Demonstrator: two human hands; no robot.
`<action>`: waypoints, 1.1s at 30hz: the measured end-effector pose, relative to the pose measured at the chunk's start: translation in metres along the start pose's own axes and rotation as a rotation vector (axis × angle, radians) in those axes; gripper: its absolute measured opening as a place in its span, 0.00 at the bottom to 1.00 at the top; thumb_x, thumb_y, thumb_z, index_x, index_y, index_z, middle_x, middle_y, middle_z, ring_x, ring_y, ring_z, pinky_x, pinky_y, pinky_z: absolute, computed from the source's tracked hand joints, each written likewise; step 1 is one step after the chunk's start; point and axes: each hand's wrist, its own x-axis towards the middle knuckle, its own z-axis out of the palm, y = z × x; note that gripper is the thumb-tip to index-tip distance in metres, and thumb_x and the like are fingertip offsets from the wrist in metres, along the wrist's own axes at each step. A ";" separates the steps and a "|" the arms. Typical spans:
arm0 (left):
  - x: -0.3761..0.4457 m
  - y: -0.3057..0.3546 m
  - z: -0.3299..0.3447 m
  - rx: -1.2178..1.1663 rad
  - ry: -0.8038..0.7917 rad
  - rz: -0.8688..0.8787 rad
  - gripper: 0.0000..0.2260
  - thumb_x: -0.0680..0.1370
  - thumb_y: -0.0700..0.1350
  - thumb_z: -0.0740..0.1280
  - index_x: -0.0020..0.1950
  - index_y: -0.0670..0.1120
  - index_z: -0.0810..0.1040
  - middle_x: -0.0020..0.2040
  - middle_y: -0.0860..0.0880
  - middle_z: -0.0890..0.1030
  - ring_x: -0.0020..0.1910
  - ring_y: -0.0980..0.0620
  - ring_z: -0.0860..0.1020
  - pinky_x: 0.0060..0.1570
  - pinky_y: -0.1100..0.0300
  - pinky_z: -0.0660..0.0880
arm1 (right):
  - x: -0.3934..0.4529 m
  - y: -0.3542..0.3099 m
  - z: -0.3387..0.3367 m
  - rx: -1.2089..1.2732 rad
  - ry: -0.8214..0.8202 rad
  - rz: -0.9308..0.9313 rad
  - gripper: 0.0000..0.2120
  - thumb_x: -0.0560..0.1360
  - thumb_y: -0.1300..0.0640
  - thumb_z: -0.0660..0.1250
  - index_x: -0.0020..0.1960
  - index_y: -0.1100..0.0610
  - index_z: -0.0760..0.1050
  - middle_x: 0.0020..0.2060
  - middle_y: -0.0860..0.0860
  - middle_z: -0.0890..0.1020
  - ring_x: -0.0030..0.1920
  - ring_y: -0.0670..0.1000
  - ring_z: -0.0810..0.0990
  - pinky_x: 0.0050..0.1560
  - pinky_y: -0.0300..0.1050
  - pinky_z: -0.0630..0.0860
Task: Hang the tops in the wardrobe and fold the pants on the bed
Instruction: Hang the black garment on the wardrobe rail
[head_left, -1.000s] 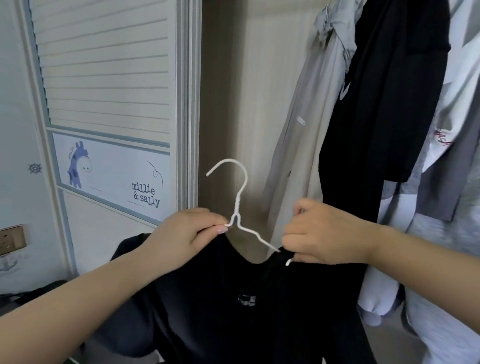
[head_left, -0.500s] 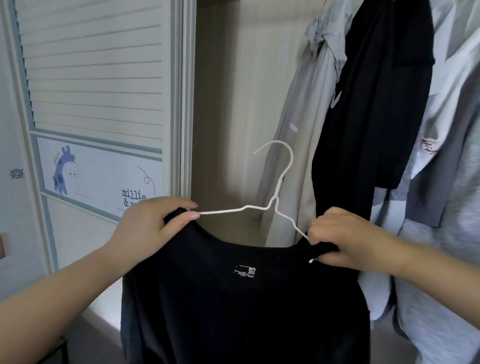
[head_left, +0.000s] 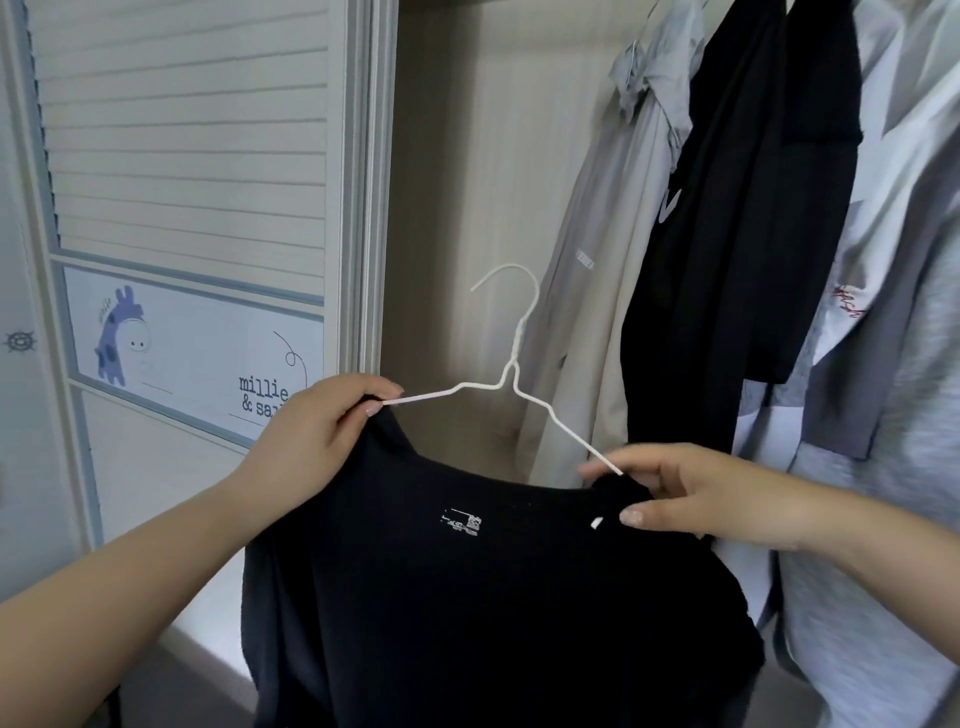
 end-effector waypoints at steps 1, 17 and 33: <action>0.003 0.001 0.001 -0.033 0.013 -0.007 0.13 0.79 0.35 0.63 0.55 0.51 0.80 0.52 0.67 0.77 0.53 0.73 0.73 0.54 0.79 0.64 | 0.000 -0.004 0.002 0.072 -0.032 0.006 0.14 0.74 0.55 0.70 0.59 0.47 0.78 0.51 0.55 0.83 0.50 0.58 0.82 0.54 0.57 0.75; 0.074 0.030 0.039 -0.591 -0.044 -0.278 0.20 0.76 0.35 0.68 0.62 0.55 0.74 0.62 0.56 0.77 0.63 0.63 0.73 0.62 0.69 0.68 | 0.029 -0.055 -0.013 0.429 0.441 0.047 0.11 0.75 0.64 0.64 0.40 0.52 0.82 0.29 0.47 0.83 0.30 0.42 0.82 0.28 0.31 0.74; 0.258 0.090 0.038 -0.849 0.021 -0.114 0.22 0.77 0.48 0.67 0.70 0.55 0.70 0.66 0.57 0.74 0.62 0.65 0.73 0.66 0.65 0.68 | 0.190 -0.153 -0.163 0.510 0.769 -0.329 0.06 0.77 0.59 0.63 0.42 0.57 0.76 0.33 0.54 0.79 0.33 0.51 0.79 0.36 0.42 0.76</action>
